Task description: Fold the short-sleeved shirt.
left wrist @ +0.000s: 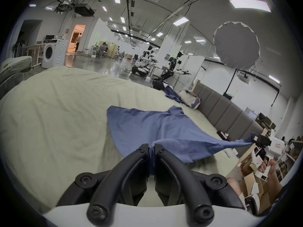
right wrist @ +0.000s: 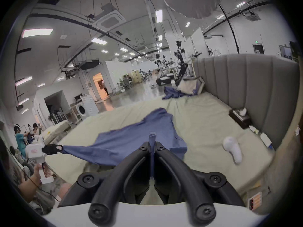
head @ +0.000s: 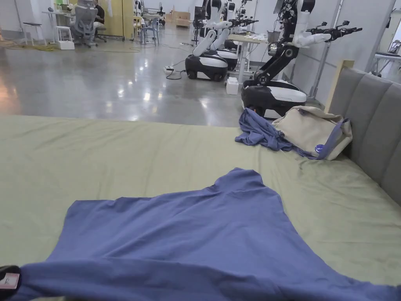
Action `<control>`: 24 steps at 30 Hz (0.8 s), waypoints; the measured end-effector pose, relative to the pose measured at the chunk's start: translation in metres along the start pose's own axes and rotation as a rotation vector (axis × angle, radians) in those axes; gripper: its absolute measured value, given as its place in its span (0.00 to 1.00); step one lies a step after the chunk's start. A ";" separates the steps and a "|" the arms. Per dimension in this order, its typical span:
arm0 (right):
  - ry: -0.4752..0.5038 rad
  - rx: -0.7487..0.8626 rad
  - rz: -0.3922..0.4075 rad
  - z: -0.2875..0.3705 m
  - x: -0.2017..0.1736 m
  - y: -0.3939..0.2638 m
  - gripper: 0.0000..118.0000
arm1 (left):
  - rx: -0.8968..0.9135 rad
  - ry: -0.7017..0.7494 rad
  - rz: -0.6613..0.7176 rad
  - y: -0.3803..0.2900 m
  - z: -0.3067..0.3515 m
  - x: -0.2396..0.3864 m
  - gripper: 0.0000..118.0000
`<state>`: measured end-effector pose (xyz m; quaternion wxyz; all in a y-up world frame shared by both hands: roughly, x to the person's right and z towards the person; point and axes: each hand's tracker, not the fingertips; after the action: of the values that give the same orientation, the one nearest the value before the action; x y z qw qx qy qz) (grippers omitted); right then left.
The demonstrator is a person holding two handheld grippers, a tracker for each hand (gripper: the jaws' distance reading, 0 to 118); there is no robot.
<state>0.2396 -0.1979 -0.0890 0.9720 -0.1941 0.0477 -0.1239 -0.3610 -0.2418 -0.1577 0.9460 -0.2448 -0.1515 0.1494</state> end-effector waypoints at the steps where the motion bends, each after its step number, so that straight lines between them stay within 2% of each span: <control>1: -0.048 0.009 -0.004 0.006 0.001 -0.008 0.04 | 0.002 0.014 0.017 -0.006 0.005 -0.001 0.07; 2: -0.036 -0.013 -0.005 0.008 0.004 -0.015 0.04 | -0.003 0.008 0.034 -0.012 0.010 -0.004 0.07; 4: -0.089 -0.050 0.012 0.010 0.013 -0.036 0.04 | -0.010 0.018 0.074 -0.020 0.013 -0.008 0.07; 9: -0.074 -0.220 0.046 -0.002 0.020 -0.063 0.04 | -0.052 0.103 0.071 -0.037 0.006 -0.015 0.07; 11: -0.065 -0.233 0.025 -0.007 0.024 -0.068 0.04 | -0.053 0.107 0.071 -0.042 0.004 -0.013 0.08; 13: -0.123 -0.268 0.032 -0.010 0.023 -0.067 0.08 | -0.044 0.142 0.024 -0.044 0.003 -0.009 0.18; 14: -0.170 -0.256 0.078 -0.008 0.020 -0.068 0.21 | -0.037 0.163 0.010 -0.044 0.004 -0.008 0.39; 15: -0.185 -0.242 0.107 -0.006 0.019 -0.068 0.33 | -0.021 0.178 0.005 -0.044 0.007 -0.007 0.65; 16: -0.186 -0.237 0.114 -0.003 0.019 -0.066 0.52 | 0.001 0.197 -0.014 -0.043 0.009 -0.007 0.80; 17: -0.189 -0.200 0.129 0.002 0.016 -0.060 0.78 | 0.039 0.223 -0.032 -0.041 0.015 -0.006 0.80; 18: -0.201 -0.148 0.161 0.006 0.012 -0.053 0.88 | 0.087 0.245 -0.056 -0.035 0.020 -0.004 0.80; 21: -0.163 0.011 0.255 -0.001 -0.005 -0.014 0.89 | 0.200 0.340 -0.168 -0.009 0.026 0.009 0.82; 23: -0.106 0.117 0.281 -0.019 -0.024 0.006 0.94 | 0.282 0.313 -0.201 0.008 0.024 0.019 0.90; 24: -0.076 0.156 0.274 -0.029 -0.030 0.011 0.95 | 0.317 0.315 -0.205 0.014 0.022 0.025 0.90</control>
<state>0.2089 -0.1907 -0.1189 0.9930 -0.1141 0.0272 0.0138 -0.3490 -0.2116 -0.1417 0.9947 -0.0967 -0.0007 0.0344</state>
